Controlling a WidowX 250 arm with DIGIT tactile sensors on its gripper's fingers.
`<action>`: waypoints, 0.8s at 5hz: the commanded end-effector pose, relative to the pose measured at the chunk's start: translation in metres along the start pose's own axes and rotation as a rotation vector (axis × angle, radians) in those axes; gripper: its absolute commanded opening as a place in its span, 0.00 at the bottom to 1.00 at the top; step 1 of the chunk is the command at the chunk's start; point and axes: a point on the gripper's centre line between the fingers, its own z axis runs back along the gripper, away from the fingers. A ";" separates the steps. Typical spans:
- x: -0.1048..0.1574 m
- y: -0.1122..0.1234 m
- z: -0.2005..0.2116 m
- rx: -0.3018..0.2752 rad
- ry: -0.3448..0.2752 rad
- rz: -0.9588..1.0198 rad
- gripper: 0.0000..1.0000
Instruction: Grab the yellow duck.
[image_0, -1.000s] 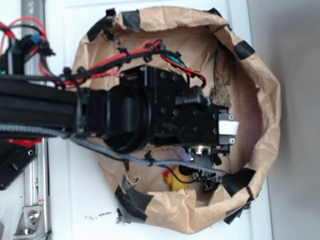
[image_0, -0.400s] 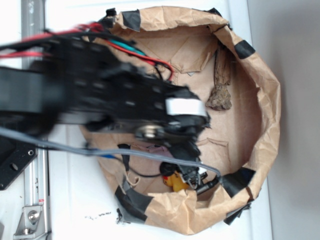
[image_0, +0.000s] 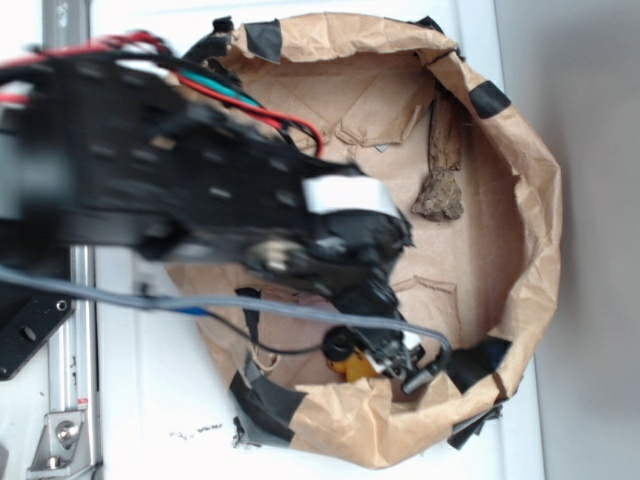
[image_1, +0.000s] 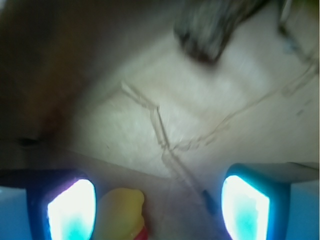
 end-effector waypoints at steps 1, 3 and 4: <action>-0.014 -0.024 -0.033 -0.008 0.077 -0.158 1.00; -0.027 -0.026 -0.028 -0.029 0.081 -0.230 0.00; -0.021 -0.019 -0.020 -0.025 0.057 -0.221 0.00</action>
